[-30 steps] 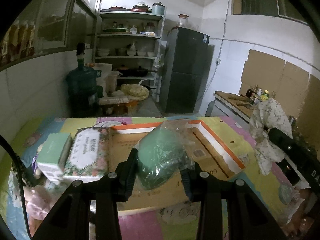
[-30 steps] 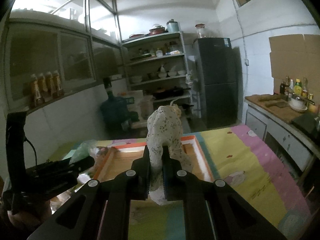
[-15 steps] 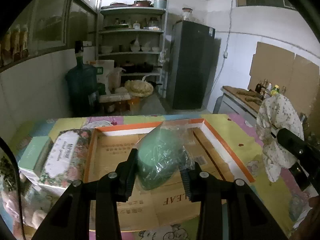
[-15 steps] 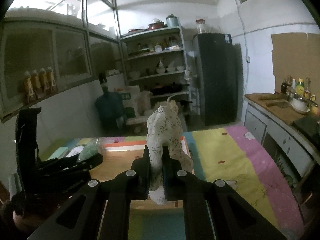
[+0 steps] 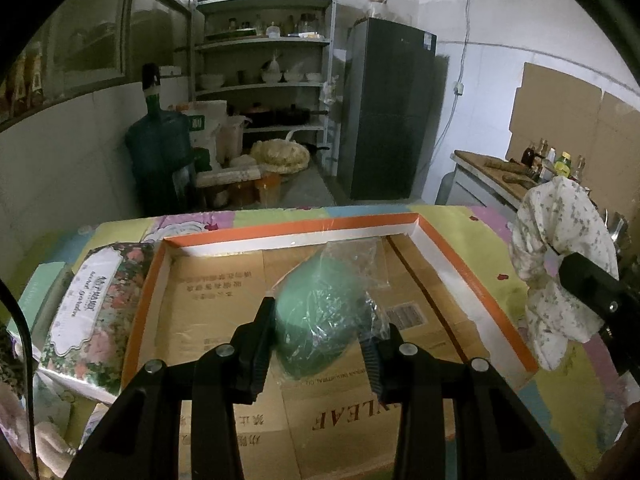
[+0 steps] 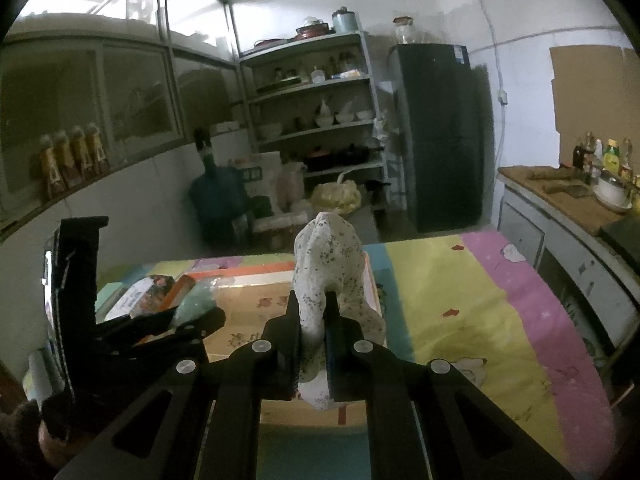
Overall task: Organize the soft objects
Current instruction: 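Carry the green ball and floral scrunchie with both tools over the cardboard tray, then open left tool to drop the green ball while right tool releases the scrunchie in the tray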
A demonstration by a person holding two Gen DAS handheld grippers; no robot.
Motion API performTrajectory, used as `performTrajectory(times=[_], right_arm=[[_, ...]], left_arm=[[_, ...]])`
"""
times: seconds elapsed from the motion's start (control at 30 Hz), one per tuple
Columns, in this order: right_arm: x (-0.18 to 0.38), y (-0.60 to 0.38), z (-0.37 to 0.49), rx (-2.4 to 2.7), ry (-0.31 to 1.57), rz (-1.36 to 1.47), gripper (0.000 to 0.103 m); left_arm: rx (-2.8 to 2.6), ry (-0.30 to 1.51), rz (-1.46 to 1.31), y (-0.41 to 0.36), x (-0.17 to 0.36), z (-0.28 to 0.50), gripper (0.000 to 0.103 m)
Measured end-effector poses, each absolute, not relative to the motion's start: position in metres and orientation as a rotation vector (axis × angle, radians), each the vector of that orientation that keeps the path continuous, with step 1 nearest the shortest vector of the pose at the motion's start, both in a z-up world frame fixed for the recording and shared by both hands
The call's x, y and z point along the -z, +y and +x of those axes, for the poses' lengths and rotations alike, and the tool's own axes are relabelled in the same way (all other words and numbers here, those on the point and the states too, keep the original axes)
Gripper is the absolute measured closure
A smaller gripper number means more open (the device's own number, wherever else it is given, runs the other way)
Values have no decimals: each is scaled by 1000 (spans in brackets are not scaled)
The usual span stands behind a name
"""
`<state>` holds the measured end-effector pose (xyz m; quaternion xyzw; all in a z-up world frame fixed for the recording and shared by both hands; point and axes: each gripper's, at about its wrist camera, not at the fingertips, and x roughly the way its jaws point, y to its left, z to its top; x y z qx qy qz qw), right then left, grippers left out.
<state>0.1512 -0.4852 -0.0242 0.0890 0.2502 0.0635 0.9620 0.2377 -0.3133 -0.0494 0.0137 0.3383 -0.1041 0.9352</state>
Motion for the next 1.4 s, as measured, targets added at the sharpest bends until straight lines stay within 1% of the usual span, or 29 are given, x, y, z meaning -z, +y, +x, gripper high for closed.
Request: performTrajectory(times=[0.33,0.73,1.1,1.17,1.3,1.37,1.4], right_arm=[[40,-485,174,-161,548,178,93],[76,-474,206,-200,681,154,93],[102,-464,219,-251,777,174,93],[102,-464,219,-251,779,174,91],[103,-464,218,-254,774,180,89],[103,-464,218,-259,769,186,78],[103,-464,217,-261,766,186,76]], left_arm=[[193,730,38,-314,63,254,63],[226,833,25,-309,86,271,63],[242,843,20,-308,92,273,62],[252,842,10,-306,92,272,61],[275,843,-3,-306,92,270,59],[278,848,-5,-305,92,270,55],[276,848,-4,-305,91,270,52]])
